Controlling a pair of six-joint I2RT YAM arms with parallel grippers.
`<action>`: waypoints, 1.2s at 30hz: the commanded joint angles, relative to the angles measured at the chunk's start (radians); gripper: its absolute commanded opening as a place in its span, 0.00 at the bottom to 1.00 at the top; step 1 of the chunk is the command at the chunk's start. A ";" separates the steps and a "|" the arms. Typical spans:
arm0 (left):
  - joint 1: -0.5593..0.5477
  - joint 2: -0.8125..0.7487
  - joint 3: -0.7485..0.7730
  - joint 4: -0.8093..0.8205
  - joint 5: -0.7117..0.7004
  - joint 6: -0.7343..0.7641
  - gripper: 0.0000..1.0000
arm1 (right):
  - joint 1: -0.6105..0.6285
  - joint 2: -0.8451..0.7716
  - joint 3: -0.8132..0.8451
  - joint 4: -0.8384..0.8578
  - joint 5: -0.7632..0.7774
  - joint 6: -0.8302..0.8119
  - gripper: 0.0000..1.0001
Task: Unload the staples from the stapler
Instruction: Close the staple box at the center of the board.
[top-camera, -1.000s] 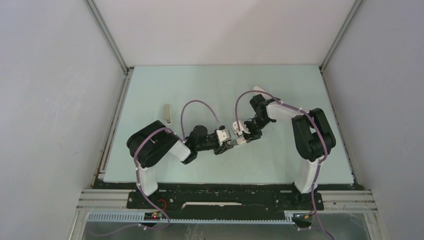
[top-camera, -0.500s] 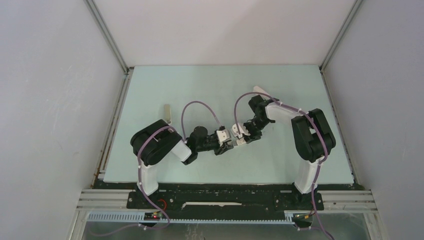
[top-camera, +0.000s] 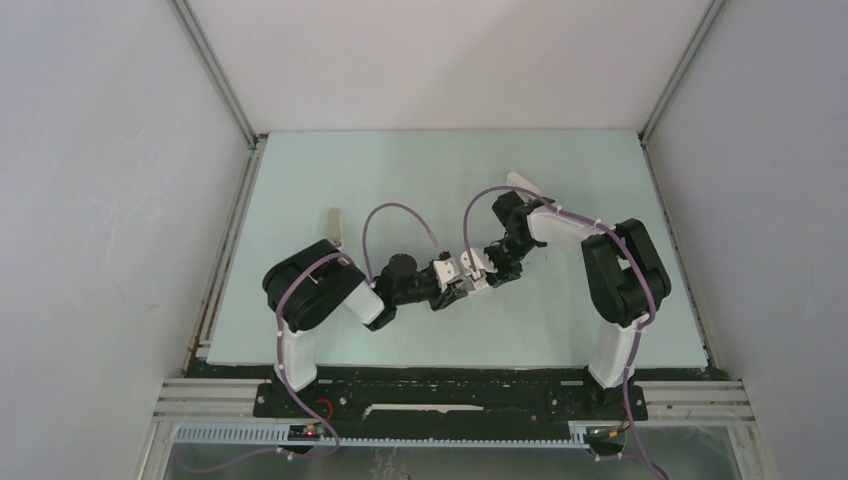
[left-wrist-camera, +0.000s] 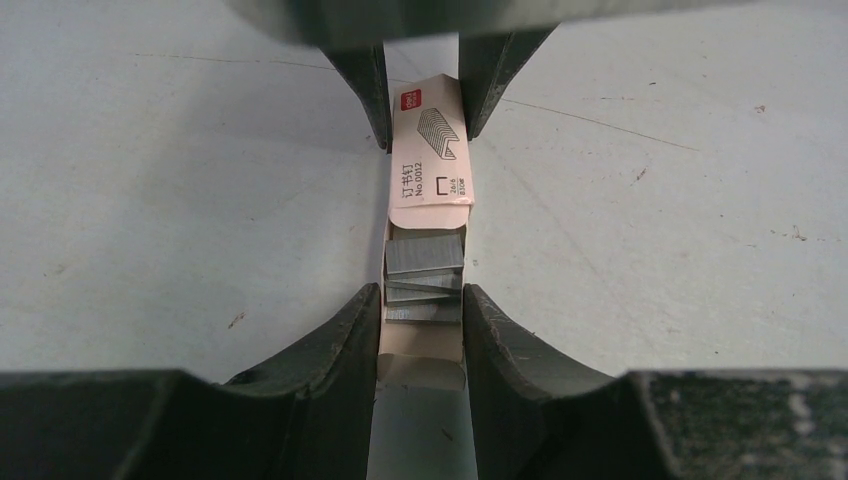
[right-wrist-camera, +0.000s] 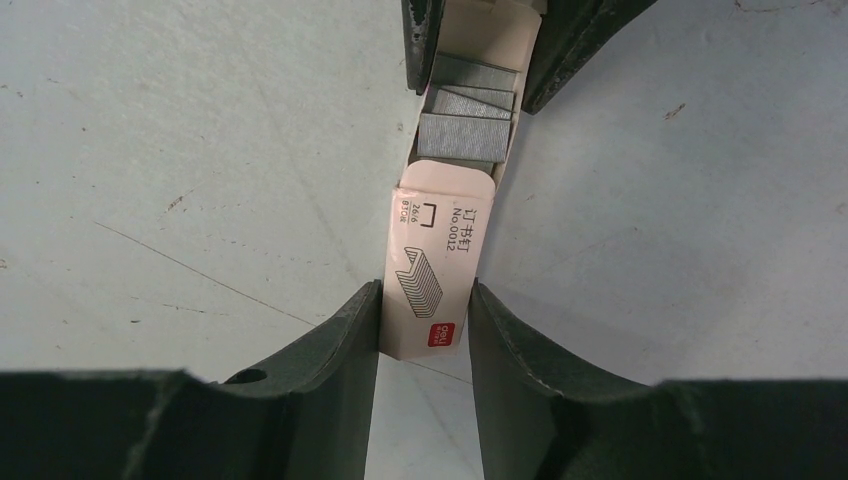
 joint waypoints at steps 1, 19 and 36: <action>-0.011 0.003 -0.007 0.043 -0.053 -0.018 0.39 | 0.023 -0.034 -0.013 -0.025 -0.010 0.017 0.45; -0.033 0.032 -0.039 0.178 -0.064 -0.108 0.39 | 0.065 -0.055 -0.048 0.023 0.017 0.091 0.44; -0.057 0.075 -0.016 0.190 -0.056 -0.117 0.40 | 0.090 -0.058 -0.049 0.048 0.018 0.142 0.44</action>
